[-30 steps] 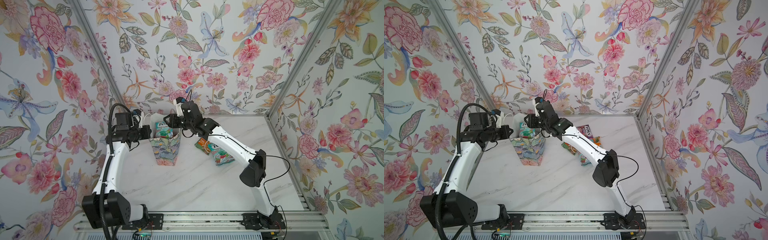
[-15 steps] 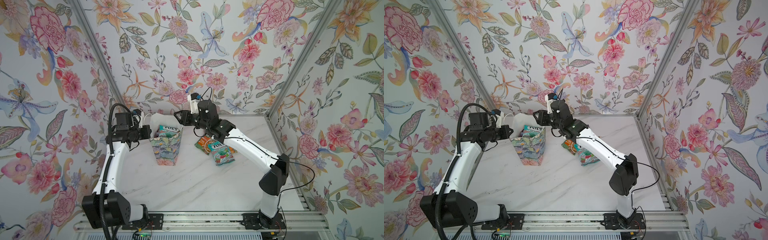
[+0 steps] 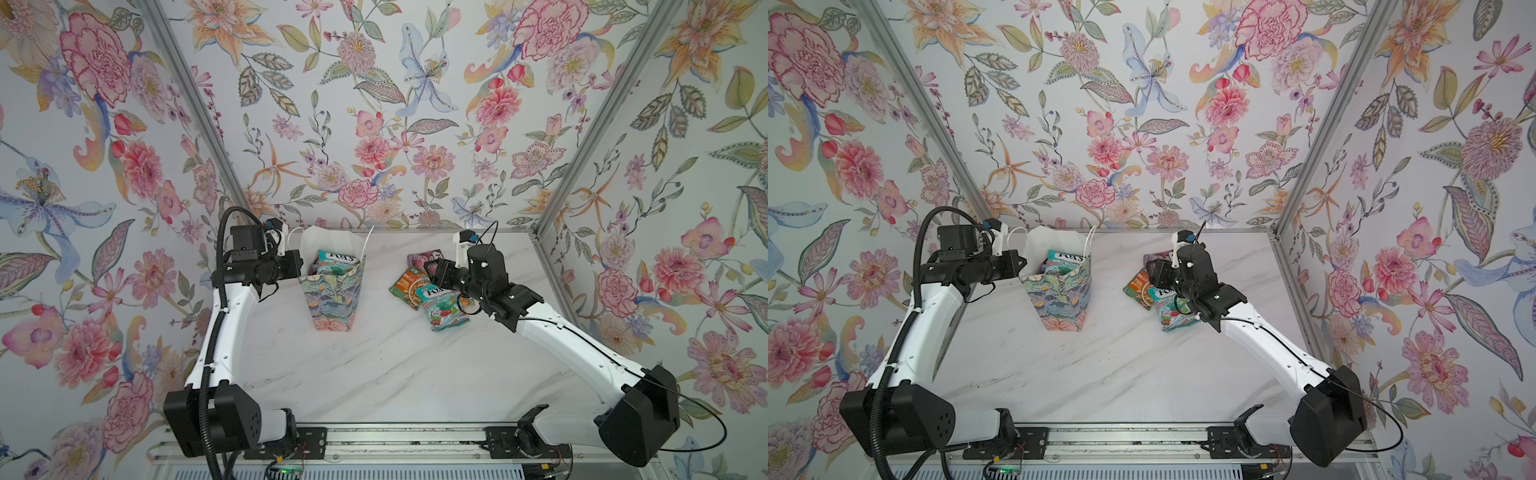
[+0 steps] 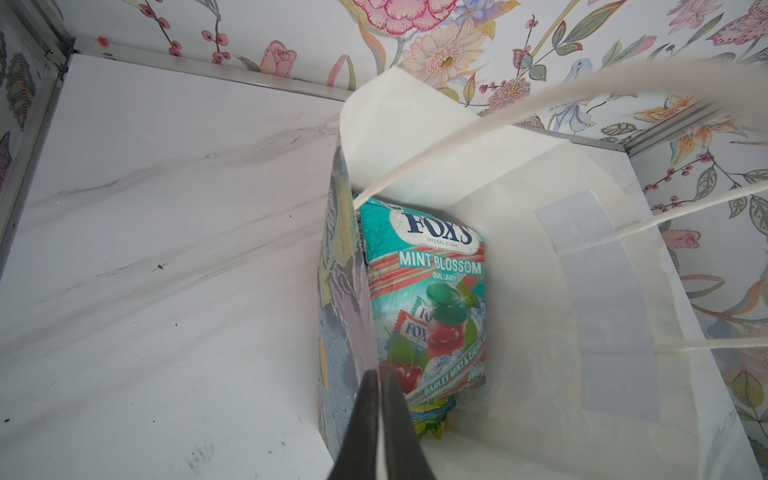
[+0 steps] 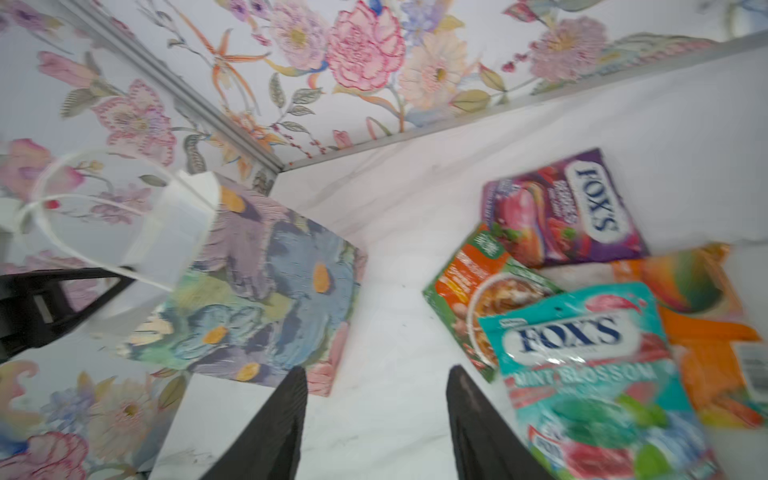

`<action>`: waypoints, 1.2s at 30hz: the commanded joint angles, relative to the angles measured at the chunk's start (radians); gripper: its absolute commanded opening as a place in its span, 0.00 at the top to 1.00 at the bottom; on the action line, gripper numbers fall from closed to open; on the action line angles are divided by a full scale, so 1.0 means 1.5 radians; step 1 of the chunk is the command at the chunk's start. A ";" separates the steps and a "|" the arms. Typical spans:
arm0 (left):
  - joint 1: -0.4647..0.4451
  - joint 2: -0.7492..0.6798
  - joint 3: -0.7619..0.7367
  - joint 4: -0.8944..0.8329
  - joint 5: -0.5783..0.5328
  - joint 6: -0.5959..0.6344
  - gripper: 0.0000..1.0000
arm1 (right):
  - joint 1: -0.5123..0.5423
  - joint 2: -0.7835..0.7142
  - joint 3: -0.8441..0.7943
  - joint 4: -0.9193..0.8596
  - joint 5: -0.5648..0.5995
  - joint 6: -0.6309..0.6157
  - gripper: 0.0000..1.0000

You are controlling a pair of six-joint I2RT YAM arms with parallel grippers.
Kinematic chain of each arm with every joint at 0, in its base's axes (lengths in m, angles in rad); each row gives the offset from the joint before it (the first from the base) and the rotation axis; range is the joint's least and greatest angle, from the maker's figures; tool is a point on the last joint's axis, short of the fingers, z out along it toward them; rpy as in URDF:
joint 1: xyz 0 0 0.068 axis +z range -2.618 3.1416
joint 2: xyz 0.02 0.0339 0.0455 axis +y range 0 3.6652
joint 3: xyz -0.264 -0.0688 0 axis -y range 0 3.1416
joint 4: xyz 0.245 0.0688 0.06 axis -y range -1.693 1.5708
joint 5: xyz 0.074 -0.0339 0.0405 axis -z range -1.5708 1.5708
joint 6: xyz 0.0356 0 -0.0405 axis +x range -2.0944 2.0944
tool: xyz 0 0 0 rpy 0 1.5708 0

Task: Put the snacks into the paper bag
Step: 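Move the right gripper back down to the remaining snack pile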

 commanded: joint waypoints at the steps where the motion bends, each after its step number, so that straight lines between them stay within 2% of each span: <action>1: -0.004 -0.008 -0.011 0.009 0.010 0.006 0.98 | -0.044 -0.042 -0.061 -0.053 0.006 -0.001 0.40; 6: -0.004 -0.009 -0.012 0.010 0.012 0.004 0.97 | -0.136 -0.051 -0.134 -0.069 -0.018 -0.016 0.31; 11: -0.005 -0.012 -0.016 0.010 0.012 0.002 0.97 | -0.181 0.001 -0.148 -0.052 -0.049 -0.043 0.30; 26: -0.004 -0.011 -0.009 0.002 0.006 0.004 0.97 | -0.197 0.193 -0.113 0.044 -0.129 -0.073 0.31; 32: -0.004 -0.011 -0.011 0.003 0.005 0.004 0.97 | -0.159 0.201 -0.122 0.076 -0.170 -0.046 0.32; 36: -0.004 -0.009 -0.011 0.005 0.006 0.003 0.97 | -0.125 0.175 -0.126 0.077 -0.168 -0.026 0.32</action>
